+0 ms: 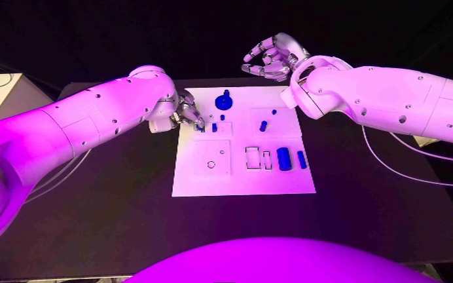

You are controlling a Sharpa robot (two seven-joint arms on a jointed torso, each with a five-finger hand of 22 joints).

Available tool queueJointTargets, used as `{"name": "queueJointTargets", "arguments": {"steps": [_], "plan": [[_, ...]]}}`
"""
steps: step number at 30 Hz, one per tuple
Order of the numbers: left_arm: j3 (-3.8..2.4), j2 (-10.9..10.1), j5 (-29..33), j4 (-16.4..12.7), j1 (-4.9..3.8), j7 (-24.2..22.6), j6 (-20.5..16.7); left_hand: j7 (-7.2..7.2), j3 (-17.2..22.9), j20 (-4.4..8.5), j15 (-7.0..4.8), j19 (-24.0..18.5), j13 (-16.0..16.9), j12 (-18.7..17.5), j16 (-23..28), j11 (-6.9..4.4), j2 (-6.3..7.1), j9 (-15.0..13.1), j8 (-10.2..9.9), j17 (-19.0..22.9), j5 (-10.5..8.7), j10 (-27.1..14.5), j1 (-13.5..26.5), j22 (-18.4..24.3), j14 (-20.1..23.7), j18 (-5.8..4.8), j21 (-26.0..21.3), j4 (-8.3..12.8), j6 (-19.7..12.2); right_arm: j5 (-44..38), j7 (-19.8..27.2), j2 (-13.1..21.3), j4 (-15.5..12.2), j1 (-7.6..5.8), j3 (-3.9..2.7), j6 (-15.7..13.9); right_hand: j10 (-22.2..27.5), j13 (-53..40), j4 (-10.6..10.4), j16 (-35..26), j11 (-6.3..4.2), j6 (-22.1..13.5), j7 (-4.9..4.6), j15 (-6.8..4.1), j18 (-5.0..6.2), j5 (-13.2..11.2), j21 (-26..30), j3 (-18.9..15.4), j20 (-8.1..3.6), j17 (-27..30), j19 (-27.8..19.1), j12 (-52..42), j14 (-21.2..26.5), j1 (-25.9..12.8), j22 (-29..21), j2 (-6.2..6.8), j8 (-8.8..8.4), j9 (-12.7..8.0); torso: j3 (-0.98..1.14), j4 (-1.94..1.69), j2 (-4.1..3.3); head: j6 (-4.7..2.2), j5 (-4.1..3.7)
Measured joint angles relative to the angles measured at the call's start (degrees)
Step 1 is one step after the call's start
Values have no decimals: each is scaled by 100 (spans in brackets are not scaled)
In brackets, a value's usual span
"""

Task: Assemble the parts on the task board

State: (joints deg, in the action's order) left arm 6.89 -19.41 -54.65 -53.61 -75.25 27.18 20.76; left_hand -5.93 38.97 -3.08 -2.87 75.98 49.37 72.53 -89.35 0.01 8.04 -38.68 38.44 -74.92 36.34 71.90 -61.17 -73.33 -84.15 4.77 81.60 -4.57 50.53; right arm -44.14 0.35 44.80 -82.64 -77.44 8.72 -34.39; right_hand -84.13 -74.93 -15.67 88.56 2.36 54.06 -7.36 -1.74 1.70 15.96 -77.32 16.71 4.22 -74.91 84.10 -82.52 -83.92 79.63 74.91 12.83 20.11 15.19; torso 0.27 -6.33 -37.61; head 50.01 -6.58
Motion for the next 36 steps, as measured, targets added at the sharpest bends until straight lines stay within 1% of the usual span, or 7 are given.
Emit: {"name": "queueJointTargets", "arguments": {"steps": [15, 20, 23, 24, 28, 29, 36], "plan": [[3, -10, -43, -77, 3, 0, 59, 11, 0, 0, -20, 0, -1, 0, 0, 1, 49, 1, 0, 0, 0, 0, 50, -7, 21, 0, 0, 0, 11, 0, 0, -1, -1, 1, -2, 4, 0, 0, 0, 0, 0, 0, 0, 0, 0, 0, 0, 0, 0, 0, 0, 0, 0, 0, -1, 0, 0, 0, 3, 0, -2, 0, -3], [1, -10, -62, -94, 1, -6, 68, 19, 1, 21, -19, 21, -1, 0, -22, 0, 53, 1, 0, 0, 0, 2, 53, -15, 21, 0, 22, 1, 19, 0, 0, -4, 0, 1, -1, 6, 0, 0, 0, 0, 0, 0, 0, 0, 0, 0, 0, 0, 0, 0, 0, 0, 0, 0, 2, 0, 0, 0, 3, 2, -2, 0, -7], [0, -9, -67, -94, 1, -7, 75, 23, 1, 21, -19, 20, -1, 0, -22, -18, 61, 1, -1, 0, 0, 22, 61, -15, 21, 0, 22, 1, 23, 0, 0, -5, 0, 1, -1, 7, 0, 0, 0, 0, 0, 0, 0, 0, 0, 0, 0, 0, 0, 0, 0, 0, 0, 0, 4, 0, 0, -1, 3, 2, -2, 0, -7], [0, -8, -70, -91, 1, -7, 78, 50, 1, 21, -19, 20, -1, 0, -22, -19, 68, 1, -6, 0, 0, 23, 68, -15, 21, 0, 22, 1, 49, 0, 0, -5, 0, 1, -1, 7, 0, 0, 0, 0, 0, 0, 0, 0, 0, 0, 0, 0, 0, 0, 0, 0, 0, 0, 4, 0, 0, -1, 3, 2, -2, 0, -7], [-1, 4, -75, -70, 0, -7, 94, 54, 1, 18, -19, 23, 0, 0, -22, -19, 68, 2, -10, 0, 0, 23, 68, -19, 21, 1, 22, 1, 54, 0, 0, -4, 0, 1, -1, 7, 0, 0, 18, 0, 0, 0, 0, 0, 0, 0, 0, 18, 0, 1, 0, 0, 0, 0, 4, 0, 0, 5, 3, 2, -2, 0, -10], [-1, 11, -76, -59, 0, -8, 100, 59, 1, 0, -19, 42, 5, 0, -22, -19, 68, 2, -10, 0, -1, 23, 68, -27, 21, 0, 22, 1, 59, 0, 0, -3, 0, 1, -1, 7, 0, 0, 24, 0, 0, 0, 0, 0, 0, 0, 0, 24, 0, 1, 0, 0, 0, 0, 3, 0, 0, 5, 3, 2, -2, 0, -10], [-3, 104, -92, 76, -6, -3, 209, 60, 49, 0, -19, 41, 26, -1, -22, -19, 67, -1, -11, 0, 22, 23, 67, -28, 21, 0, 22, 49, 59, 0, -1, -8, 0, 1, -1, 8, 0, 0, 24, 0, 0, 0, 0, 0, 0, 0, 0, 24, 0, 1, 0, 0, 0, 0, 3, 0, 0, 5, 7, -2, -2, 0, -7]]}}
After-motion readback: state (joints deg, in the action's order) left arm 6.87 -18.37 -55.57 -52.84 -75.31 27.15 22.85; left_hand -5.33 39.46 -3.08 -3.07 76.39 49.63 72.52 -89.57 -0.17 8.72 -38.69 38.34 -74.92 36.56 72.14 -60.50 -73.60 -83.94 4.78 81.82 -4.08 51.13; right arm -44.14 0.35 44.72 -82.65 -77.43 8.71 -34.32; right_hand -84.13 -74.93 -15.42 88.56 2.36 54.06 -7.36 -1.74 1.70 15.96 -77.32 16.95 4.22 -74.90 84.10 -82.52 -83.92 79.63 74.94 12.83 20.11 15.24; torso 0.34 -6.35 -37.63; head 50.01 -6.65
